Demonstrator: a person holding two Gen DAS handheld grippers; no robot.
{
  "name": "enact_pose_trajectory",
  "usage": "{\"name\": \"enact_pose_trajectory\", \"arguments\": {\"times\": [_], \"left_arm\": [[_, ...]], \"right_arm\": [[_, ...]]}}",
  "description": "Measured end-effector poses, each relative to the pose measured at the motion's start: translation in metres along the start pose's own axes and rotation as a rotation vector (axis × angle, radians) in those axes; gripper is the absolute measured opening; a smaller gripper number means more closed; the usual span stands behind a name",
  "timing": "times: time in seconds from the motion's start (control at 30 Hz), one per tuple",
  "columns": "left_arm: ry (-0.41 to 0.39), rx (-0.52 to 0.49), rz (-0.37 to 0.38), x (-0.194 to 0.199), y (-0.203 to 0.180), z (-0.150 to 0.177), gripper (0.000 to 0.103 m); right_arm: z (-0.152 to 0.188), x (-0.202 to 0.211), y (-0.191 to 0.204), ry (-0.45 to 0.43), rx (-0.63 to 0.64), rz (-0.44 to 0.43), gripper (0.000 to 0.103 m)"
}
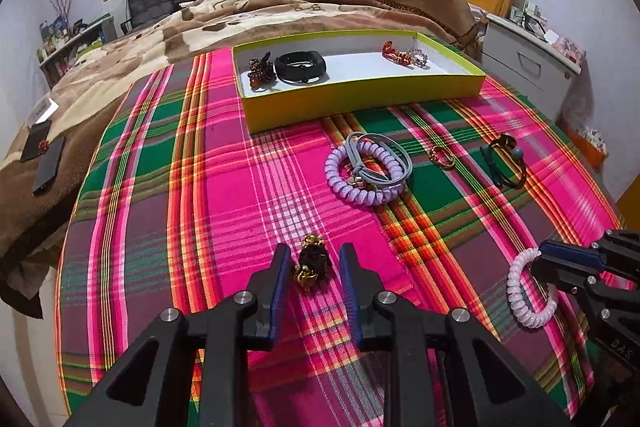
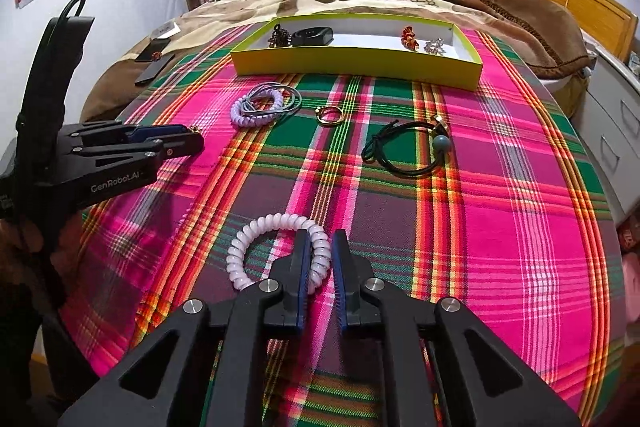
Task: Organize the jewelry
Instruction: 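Grasp the small gold clip with the left tool while the right tool grasps the white coiled hair tie, then carry the gold clip and white hair tie over the white box and lower them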
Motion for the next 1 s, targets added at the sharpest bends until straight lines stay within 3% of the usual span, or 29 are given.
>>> {"name": "enact_pose_trajectory", "arguments": {"times": [0.07,0.33,0.63,1.0], "left_arm": [[-0.002,-0.01,0.003,0.0,-0.003,0.0,0.017],[-0.027,-0.014,0.017,0.012,-0.008,0.004,0.016],[-0.083,0.025,0.087,0.034,-0.017,0.009,0.015],[-0.133,0.078,0.124,0.044,-0.012,-0.005,0.015]], "right_arm": [[0.0,0.001,0.0,-0.003,0.0,0.0,0.01],[0.0,0.009,-0.005,-0.03,-0.031,-0.009,0.009],[-0.004,0.018,-0.009,-0.067,-0.067,-0.014,0.009],[-0.019,0.026,-0.022,-0.099,-0.106,-0.005,0.009]]}}
Point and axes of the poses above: each gripper's, at about its wrist camera, not at the fingertips, and x roughly against the way its jaws point, y to its left, z to its underside, the point moved 6 cm from there along -x, roughly the way its jaws point, and after that the axes turned 1 degree about -z, right-handed, at the moved point
